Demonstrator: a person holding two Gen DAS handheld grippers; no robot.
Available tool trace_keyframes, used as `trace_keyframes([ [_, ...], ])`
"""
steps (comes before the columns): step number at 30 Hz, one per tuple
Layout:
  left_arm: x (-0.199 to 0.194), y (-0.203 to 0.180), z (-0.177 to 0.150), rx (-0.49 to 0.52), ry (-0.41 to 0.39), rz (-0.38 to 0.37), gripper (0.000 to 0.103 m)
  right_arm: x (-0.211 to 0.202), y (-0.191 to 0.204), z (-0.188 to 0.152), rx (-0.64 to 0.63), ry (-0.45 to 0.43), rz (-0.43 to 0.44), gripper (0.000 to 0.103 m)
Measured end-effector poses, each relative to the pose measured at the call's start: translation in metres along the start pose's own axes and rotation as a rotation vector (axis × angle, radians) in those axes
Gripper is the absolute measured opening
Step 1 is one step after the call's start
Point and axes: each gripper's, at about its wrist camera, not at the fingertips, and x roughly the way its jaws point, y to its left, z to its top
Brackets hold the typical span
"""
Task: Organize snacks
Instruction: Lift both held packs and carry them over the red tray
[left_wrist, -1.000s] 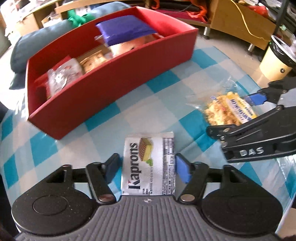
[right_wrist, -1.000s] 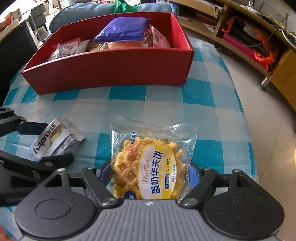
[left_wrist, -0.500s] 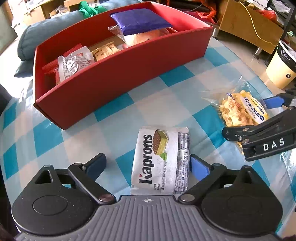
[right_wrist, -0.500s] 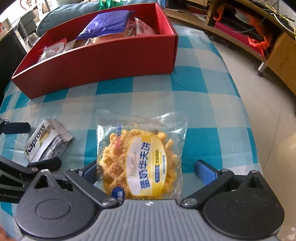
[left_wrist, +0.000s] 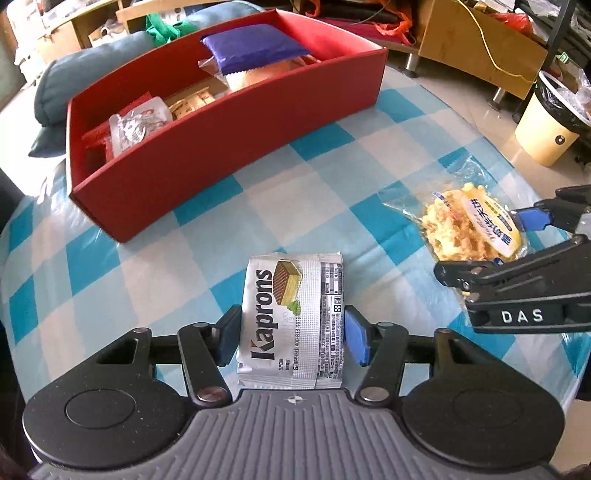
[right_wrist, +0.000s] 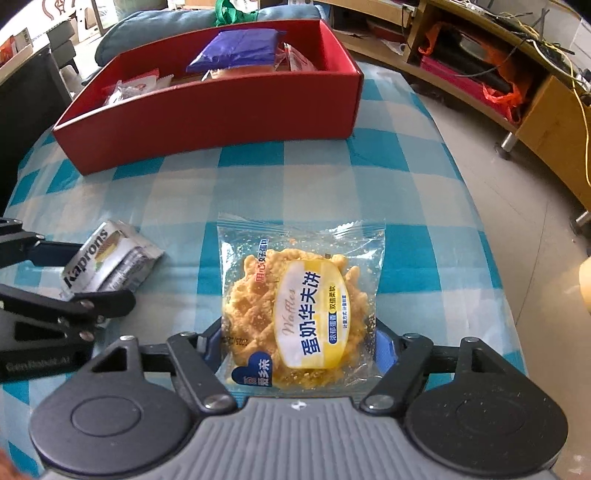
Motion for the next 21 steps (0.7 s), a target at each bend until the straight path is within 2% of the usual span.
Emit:
trace_keyframes([
  [7, -0.013, 0.002, -0.009, -0.021, 0.009, -0.001, 0.064, -0.02, 0.014, -0.009, -0.016, -0.041, 0.015, 0.073],
  [16, -0.038, 0.016, 0.002, -0.089, -0.072, 0.017, 0.064, -0.037, 0.019, 0.014, -0.02, -0.144, 0.024, 0.073],
  [21, -0.038, 0.022, 0.01, -0.112, -0.084, 0.034, 0.064, -0.038, 0.013, 0.029, 0.008, -0.176, 0.029, 0.073],
])
